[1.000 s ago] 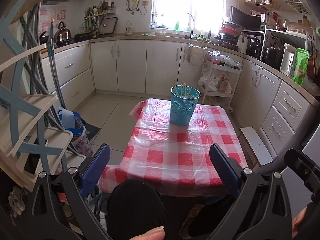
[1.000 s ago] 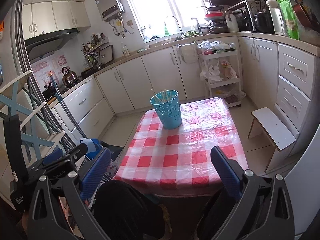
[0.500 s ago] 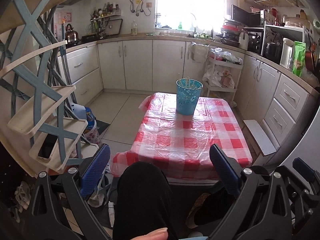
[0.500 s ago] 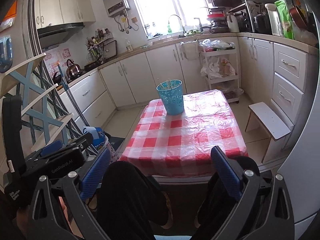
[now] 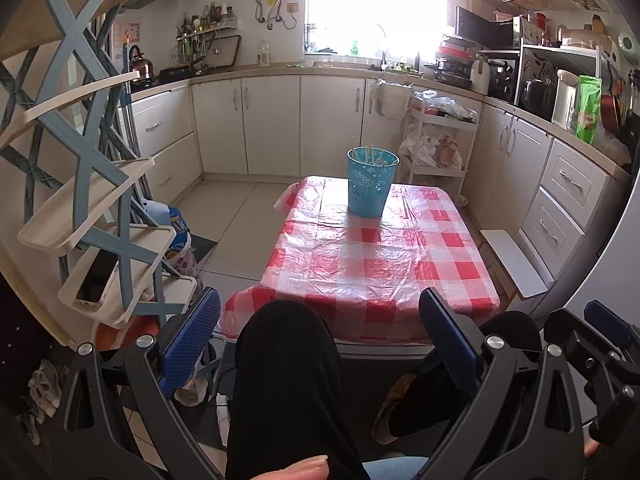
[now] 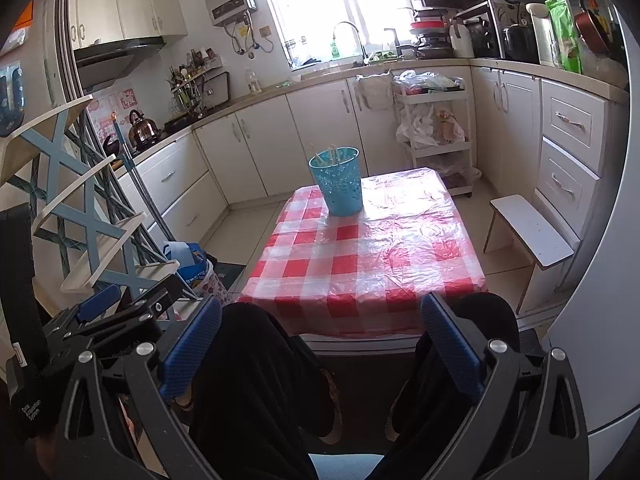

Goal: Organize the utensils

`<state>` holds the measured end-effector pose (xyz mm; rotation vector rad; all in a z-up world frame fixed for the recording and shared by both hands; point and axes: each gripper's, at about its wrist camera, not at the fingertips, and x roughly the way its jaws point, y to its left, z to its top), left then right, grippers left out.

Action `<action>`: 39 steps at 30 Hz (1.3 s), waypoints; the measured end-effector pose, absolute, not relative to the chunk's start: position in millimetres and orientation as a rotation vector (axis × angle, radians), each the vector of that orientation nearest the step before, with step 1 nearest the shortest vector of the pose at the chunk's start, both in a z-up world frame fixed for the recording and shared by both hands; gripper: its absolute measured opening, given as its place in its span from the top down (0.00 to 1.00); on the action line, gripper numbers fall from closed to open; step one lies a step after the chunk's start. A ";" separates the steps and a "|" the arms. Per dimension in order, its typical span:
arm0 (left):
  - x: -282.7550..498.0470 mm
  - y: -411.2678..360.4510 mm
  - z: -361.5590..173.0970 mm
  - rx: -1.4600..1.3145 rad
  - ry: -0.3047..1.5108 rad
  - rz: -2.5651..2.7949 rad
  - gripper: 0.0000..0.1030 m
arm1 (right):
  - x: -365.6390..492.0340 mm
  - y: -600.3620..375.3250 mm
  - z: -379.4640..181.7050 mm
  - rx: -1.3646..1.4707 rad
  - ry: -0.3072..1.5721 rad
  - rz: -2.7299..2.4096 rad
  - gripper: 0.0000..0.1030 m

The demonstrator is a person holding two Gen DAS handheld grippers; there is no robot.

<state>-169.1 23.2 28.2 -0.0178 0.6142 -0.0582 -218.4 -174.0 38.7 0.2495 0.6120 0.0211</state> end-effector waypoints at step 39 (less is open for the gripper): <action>-174.8 31.2 35.1 -0.011 0.565 -0.062 0.07 | -221.9 -171.8 35.7 0.240 0.634 0.033 0.07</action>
